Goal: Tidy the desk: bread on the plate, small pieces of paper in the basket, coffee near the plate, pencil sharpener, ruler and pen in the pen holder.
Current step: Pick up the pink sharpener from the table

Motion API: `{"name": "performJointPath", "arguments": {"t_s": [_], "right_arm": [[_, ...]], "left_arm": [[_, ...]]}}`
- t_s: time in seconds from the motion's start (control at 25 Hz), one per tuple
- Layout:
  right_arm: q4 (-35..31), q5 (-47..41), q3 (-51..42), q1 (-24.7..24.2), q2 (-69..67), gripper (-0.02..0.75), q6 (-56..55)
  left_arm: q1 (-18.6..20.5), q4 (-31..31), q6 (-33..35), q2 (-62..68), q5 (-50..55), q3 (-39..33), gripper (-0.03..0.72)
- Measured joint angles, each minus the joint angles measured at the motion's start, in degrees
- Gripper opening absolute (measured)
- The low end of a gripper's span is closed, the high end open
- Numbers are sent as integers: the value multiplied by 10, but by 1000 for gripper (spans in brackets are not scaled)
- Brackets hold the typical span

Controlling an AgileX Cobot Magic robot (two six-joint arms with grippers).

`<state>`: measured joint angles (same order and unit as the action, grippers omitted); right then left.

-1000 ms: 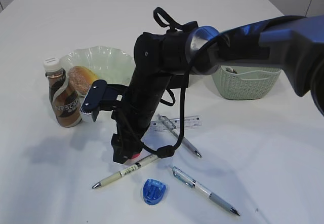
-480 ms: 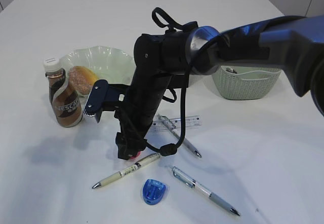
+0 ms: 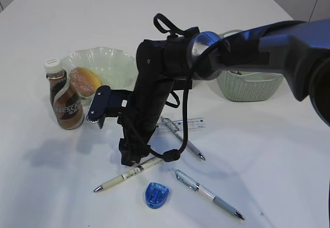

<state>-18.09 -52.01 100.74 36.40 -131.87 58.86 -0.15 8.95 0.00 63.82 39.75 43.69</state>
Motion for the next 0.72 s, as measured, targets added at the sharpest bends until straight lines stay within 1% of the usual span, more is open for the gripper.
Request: {"name": "performJointPath", "arguments": {"t_s": [0.72], "right_arm": [[0, 11, 0, 0, 0, 511, 0]], "left_arm": [[0, 0, 0, 0, 0, 0, 470]]}}
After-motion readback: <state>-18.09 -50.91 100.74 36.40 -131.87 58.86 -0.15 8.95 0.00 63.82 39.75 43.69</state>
